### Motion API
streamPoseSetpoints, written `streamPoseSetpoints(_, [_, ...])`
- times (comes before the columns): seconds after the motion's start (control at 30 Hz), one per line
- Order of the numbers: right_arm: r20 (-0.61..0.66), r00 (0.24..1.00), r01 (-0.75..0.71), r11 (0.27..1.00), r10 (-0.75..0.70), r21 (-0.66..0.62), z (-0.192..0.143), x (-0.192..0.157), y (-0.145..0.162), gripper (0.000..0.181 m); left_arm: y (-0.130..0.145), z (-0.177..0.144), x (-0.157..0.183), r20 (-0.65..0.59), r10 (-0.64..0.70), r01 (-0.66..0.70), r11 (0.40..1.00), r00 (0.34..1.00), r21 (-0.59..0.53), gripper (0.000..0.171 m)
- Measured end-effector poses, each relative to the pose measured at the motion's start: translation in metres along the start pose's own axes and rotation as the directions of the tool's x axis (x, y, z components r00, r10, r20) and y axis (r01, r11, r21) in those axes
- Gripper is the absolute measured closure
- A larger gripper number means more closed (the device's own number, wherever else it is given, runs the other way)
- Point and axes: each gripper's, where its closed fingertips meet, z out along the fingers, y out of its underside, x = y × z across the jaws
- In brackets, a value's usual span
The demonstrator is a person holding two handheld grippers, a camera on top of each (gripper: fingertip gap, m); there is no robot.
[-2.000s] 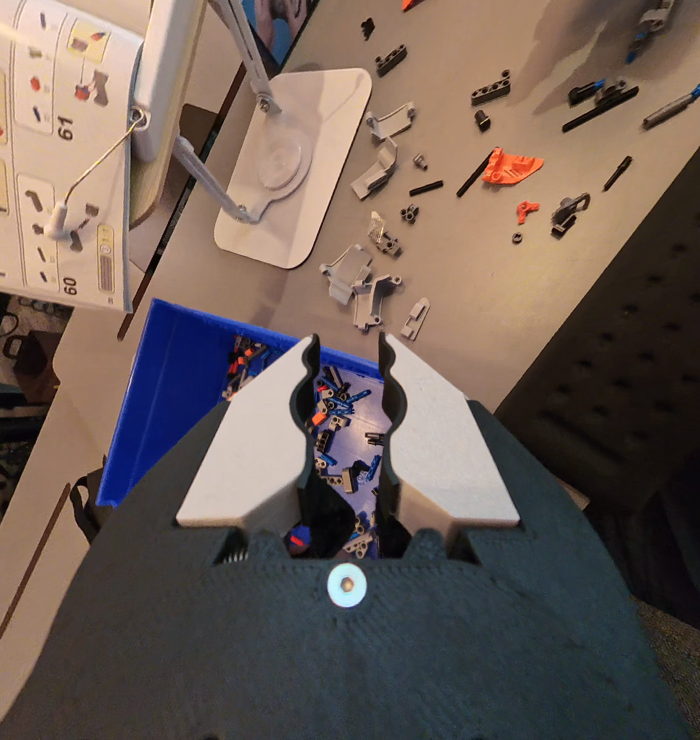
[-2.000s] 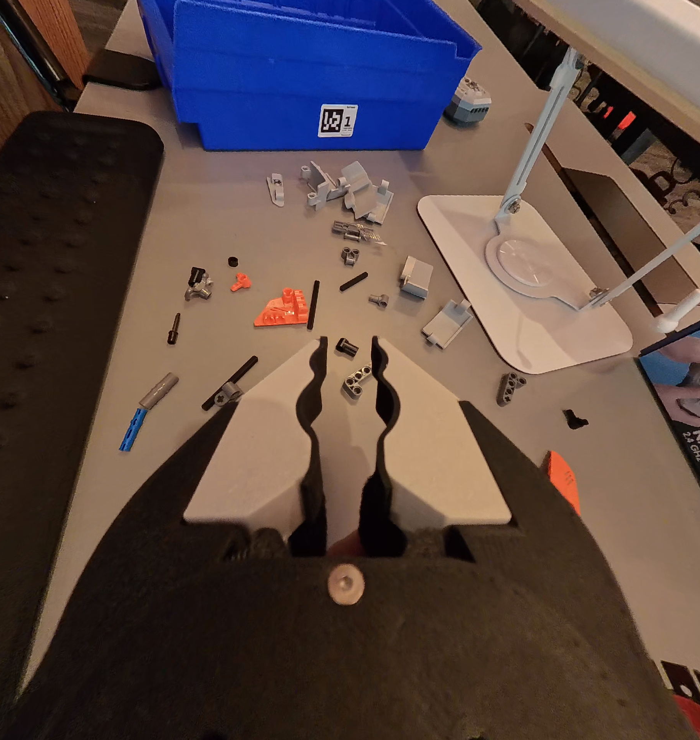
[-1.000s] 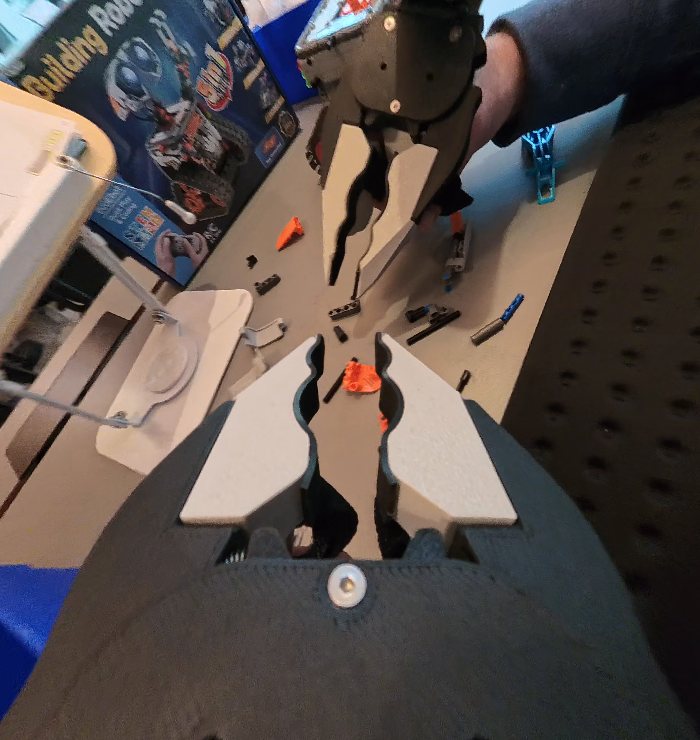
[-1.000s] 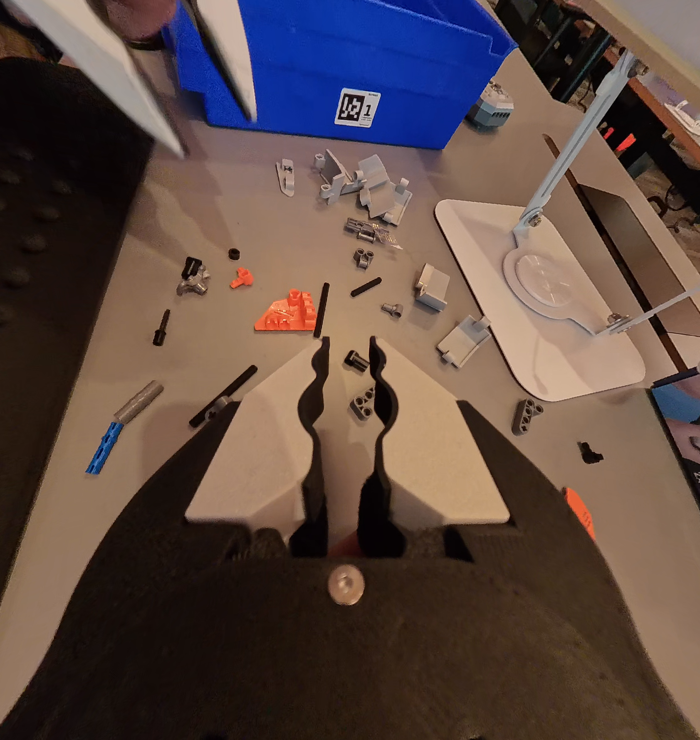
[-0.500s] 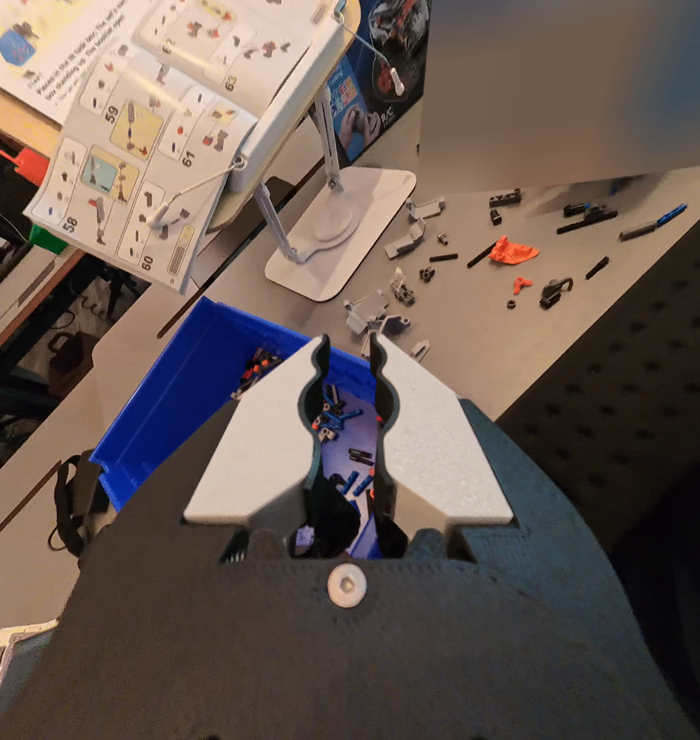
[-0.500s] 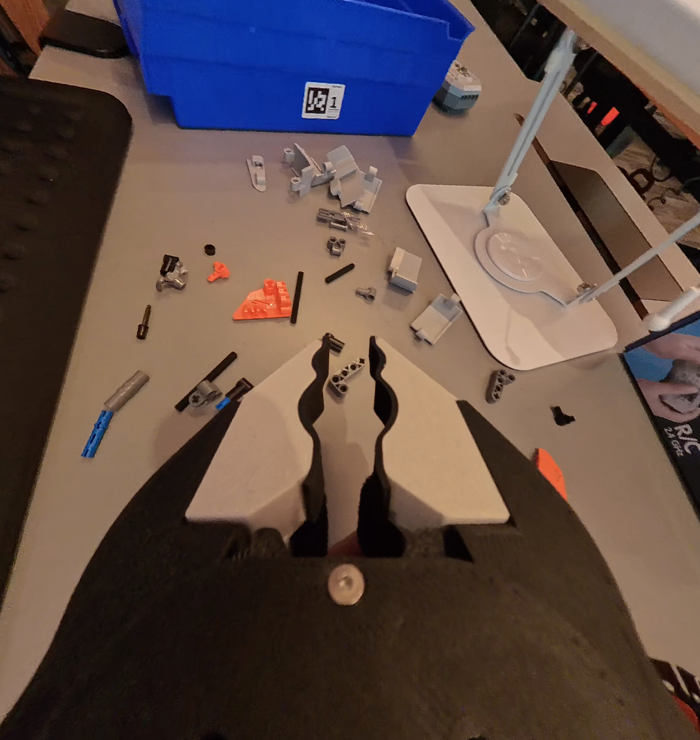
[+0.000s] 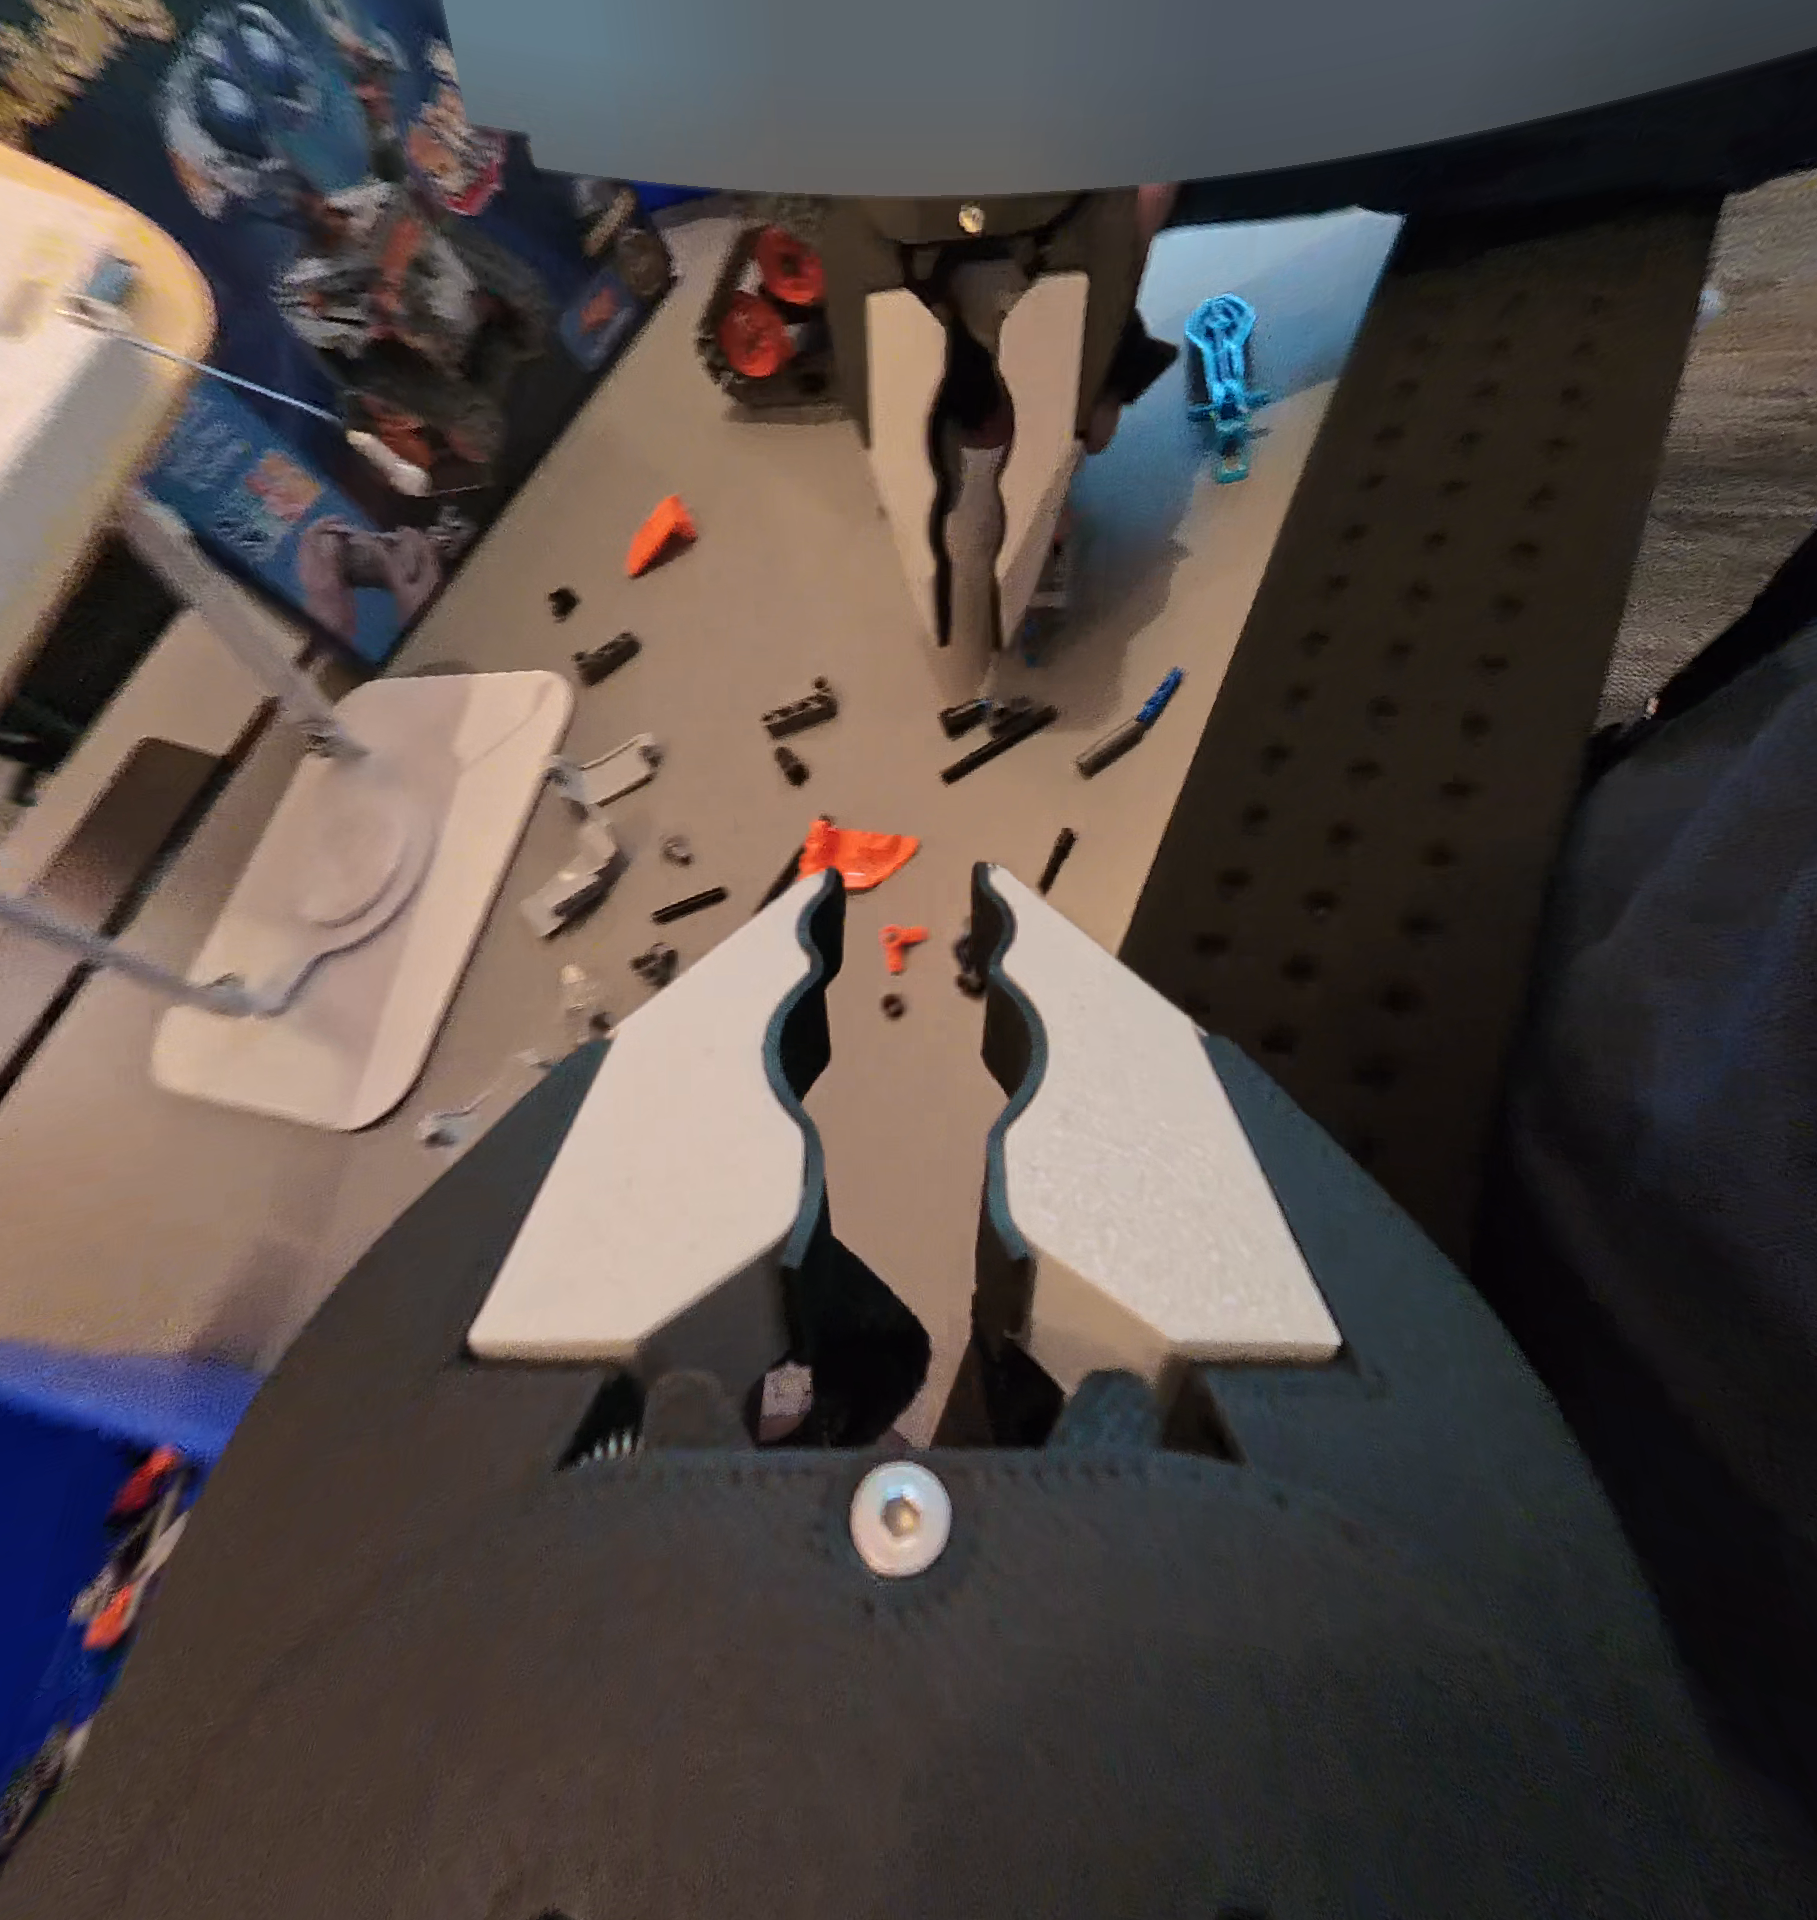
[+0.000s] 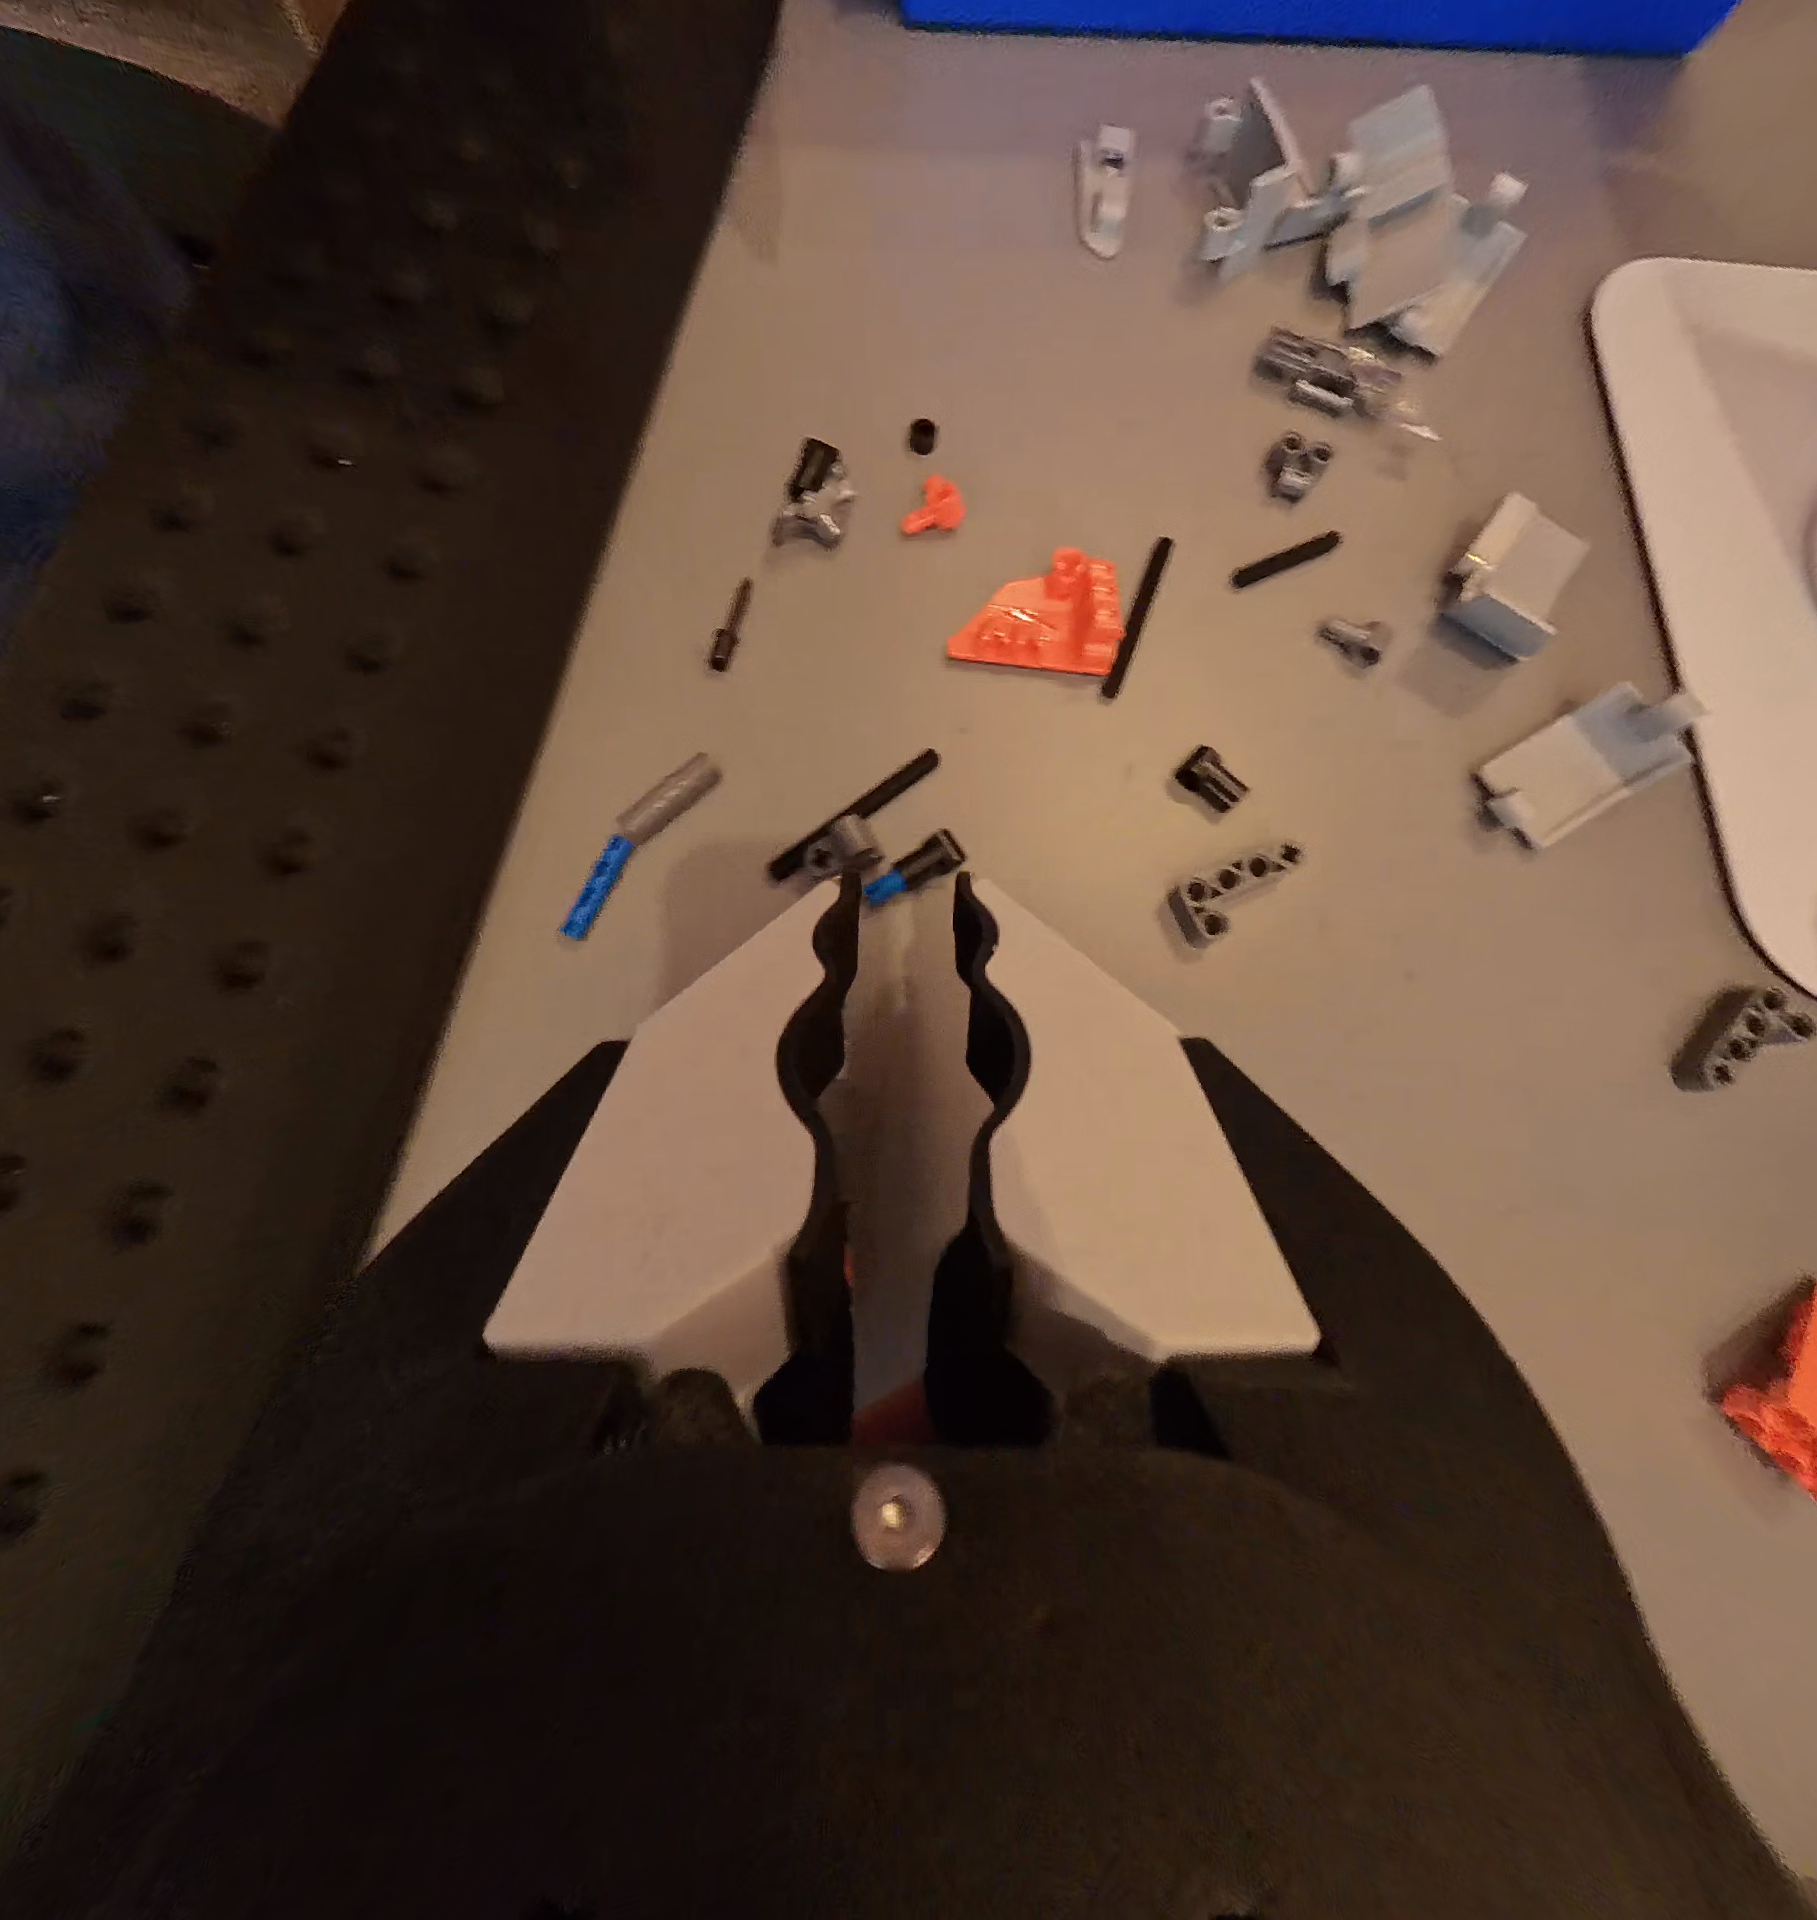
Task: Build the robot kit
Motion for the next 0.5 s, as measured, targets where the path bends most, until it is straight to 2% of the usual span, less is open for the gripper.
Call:
streamPoseSetpoints(0.13, [0.131,0.99,0.042,0.999,-0.043,0.012,-0.005,-0.032,-0.009,0.17,0.013,0.027,0.007,-0.045,-0.004,0.001,0.998,0.999,-0.061,0.147])
streamPoseSetpoints(0.2, [0.217,0.975,0.044,0.999,-0.042,-0.007,-0.005,-0.052,-0.01,0.166,0.018,0.035,0.012,-0.072,-0.021,0.015,0.997,0.997,-0.082,0.146])
streamPoseSetpoints(0.3, [0.242,0.969,0.079,0.993,-0.057,-0.085,0.0,-0.065,-0.003,0.163,0.024,0.043,0.018,-0.107,-0.042,0.03,0.993,0.993,-0.112,0.145])
streamPoseSetpoints(0.43, [0.227,0.971,0.097,0.992,-0.077,-0.078,0.003,-0.065,-0.007,0.165,0.033,0.044,0.012,-0.08,-0.056,0.043,0.987,0.995,-0.156,0.142])
streamPoseSetpoints(0.5, [0.216,0.974,0.089,0.994,-0.075,-0.056,0.003,-0.061,-0.009,0.165,0.031,0.034,0.007,-0.051,-0.031,0.023,0.987,0.998,-0.159,0.142])
